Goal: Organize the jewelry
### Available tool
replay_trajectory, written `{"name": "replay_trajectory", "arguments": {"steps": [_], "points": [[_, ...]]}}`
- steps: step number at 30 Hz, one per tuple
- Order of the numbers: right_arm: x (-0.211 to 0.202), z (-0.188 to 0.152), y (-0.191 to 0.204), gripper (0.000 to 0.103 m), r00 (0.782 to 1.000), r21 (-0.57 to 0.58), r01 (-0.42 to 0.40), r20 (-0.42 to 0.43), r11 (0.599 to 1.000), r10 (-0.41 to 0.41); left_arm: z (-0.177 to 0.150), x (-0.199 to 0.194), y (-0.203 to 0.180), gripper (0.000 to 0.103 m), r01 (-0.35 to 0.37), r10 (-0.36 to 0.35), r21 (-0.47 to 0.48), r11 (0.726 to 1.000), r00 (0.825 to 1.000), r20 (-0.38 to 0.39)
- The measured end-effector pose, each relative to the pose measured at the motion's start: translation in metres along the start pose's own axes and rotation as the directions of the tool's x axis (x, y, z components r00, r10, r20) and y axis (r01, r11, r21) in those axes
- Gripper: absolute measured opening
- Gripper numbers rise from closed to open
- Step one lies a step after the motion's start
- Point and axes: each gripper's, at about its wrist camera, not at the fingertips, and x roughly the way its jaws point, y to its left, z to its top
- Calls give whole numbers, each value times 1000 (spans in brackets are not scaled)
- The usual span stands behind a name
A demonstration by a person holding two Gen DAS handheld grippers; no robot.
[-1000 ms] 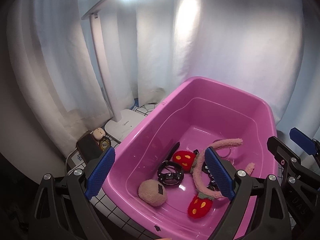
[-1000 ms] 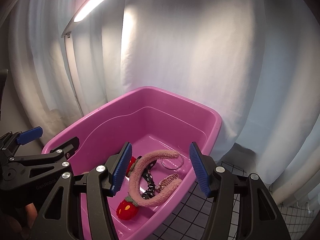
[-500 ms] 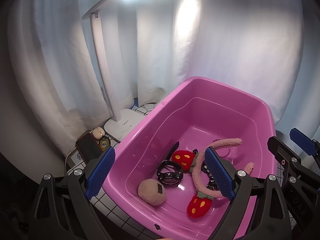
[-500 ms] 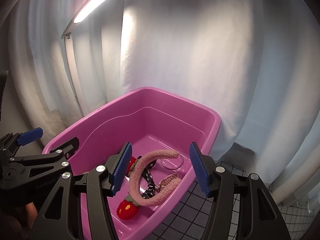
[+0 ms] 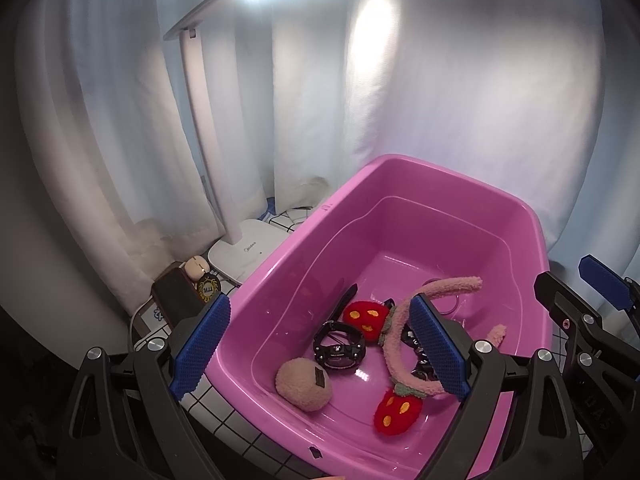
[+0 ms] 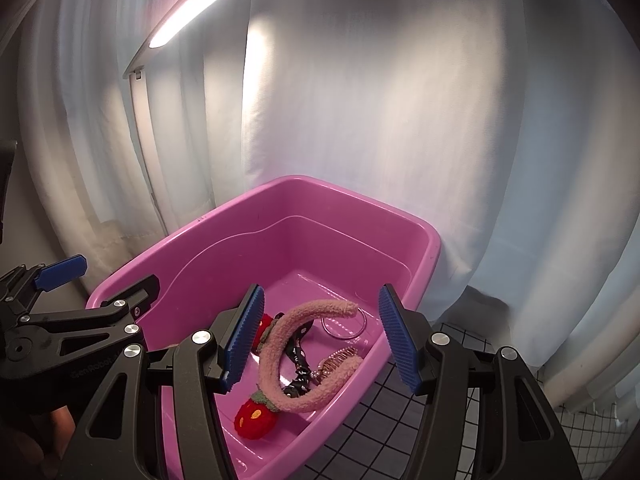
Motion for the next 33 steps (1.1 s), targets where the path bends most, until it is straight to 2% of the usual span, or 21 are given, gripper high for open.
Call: {"name": "replay_trajectory", "arguments": {"steps": [33], "points": [[1, 0, 0, 57, 1000, -2, 1, -4, 1000, -1, -1, 1, -1, 90, 7, -7, 7, 1000, 1000, 3]]}}
